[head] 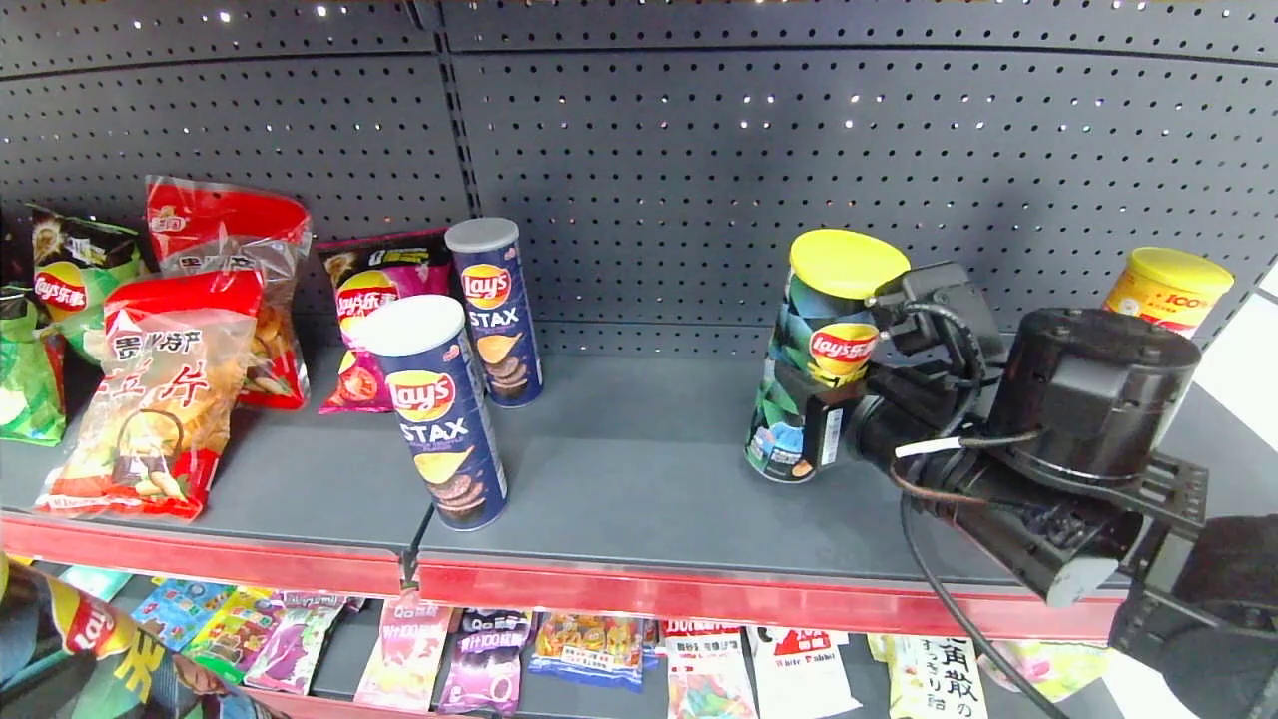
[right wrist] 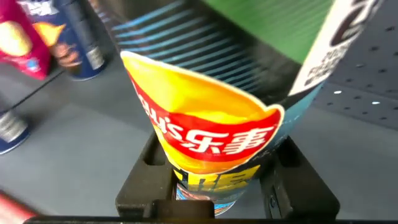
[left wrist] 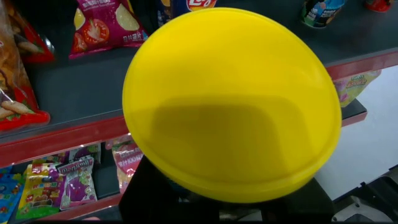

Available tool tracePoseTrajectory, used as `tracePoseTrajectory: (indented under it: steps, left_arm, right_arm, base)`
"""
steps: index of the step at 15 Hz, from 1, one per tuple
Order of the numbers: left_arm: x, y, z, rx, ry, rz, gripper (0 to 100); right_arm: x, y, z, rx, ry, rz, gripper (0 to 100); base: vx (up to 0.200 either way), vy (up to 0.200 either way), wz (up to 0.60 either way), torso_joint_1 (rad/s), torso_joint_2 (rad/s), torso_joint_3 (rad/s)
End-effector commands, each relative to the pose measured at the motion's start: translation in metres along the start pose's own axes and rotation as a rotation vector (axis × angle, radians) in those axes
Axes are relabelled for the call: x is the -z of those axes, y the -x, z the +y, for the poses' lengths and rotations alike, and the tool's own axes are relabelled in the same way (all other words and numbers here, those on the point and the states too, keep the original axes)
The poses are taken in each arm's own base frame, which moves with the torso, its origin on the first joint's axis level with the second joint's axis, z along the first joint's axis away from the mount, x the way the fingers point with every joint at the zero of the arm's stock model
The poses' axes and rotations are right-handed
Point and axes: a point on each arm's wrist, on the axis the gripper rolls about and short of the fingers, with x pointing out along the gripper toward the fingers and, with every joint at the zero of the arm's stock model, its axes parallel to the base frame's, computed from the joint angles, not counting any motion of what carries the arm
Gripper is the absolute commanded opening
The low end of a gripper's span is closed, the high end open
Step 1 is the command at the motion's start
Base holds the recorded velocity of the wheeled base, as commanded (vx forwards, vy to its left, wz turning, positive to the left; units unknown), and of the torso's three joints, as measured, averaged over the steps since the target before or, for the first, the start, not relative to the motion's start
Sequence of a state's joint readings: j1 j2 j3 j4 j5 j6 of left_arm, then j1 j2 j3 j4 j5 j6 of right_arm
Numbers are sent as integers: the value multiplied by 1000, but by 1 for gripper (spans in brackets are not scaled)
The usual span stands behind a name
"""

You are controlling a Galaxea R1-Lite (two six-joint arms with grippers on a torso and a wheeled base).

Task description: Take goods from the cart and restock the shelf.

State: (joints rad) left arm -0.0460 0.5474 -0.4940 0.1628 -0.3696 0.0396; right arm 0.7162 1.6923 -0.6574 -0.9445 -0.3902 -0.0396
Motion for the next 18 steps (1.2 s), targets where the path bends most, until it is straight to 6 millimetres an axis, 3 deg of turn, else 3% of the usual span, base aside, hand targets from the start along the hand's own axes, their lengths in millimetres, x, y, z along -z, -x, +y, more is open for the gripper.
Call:
tracePoseTrajectory:
  steps: [1,18]
  left_arm:
    - [0,-1,0,-1,1,3,0]
    - [4,-1,0,-1,4,12,0]
  right_arm:
    - [13,9,15,-53,27,41,0]
    - [32,18,35,43,-16,99,0]
  base:
    - [0,0,0,0,0,0]
    - [0,0,0,0,0,0]
